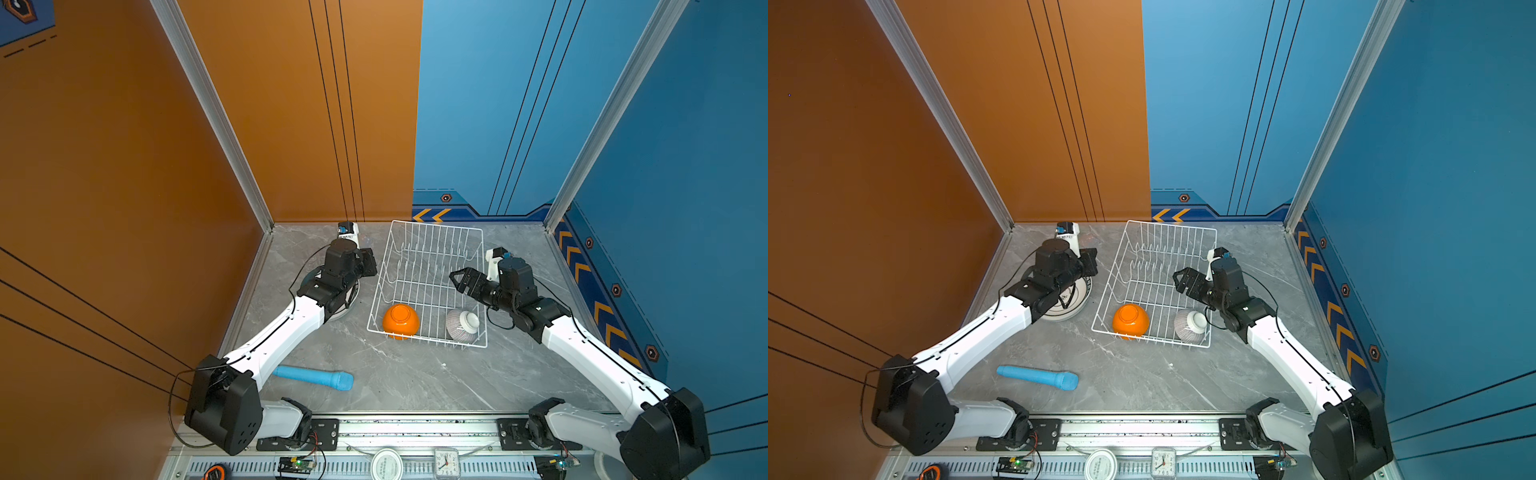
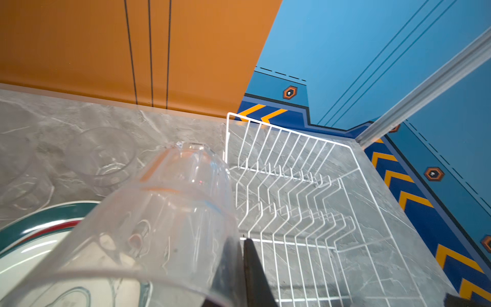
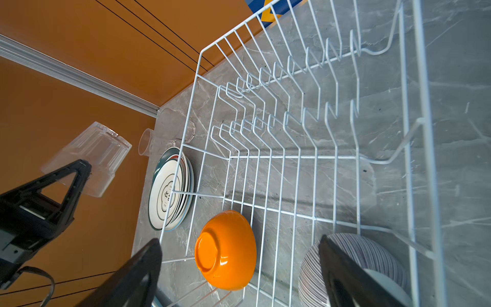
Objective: Unload the mixed dishes from the dish rack
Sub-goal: 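Carry the third cup with the left gripper toward the cups on the table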
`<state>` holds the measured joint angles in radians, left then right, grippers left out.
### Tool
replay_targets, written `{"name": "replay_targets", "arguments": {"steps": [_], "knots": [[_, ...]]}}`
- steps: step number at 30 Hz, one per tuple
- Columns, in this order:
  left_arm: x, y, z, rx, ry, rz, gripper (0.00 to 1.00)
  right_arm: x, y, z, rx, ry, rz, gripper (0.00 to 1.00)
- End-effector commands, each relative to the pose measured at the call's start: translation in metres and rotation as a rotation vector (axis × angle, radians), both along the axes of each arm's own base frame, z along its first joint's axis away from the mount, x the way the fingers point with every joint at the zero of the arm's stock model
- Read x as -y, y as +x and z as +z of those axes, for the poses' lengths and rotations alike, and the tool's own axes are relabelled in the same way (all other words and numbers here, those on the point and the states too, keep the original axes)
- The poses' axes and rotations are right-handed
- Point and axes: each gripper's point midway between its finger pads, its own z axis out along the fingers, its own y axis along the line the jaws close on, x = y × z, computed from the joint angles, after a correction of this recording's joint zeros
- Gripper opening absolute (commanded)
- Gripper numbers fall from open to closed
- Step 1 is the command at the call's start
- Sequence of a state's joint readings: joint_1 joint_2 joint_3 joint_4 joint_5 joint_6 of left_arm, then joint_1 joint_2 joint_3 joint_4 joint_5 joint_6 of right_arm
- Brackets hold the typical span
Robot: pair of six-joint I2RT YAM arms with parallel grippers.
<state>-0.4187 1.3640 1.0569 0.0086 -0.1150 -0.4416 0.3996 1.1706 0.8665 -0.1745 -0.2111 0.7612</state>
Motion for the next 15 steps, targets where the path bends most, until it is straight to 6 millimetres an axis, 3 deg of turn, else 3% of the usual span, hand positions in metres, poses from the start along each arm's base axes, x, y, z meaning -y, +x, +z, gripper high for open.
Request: {"name": "replay_targets", "arguments": {"steps": [1, 15], "knots": [[-0.010, 0.014, 0.007, -0.003, 0.023, 0.047, 0.00, 0.012, -0.003, -0.005, -0.003, -0.042, -0.019, 0.93], [-0.014, 0.060, -0.043, -0.172, 0.076, 0.063, 0.00, 0.034, -0.014, -0.013, -0.018, -0.064, -0.056, 0.93]]}}
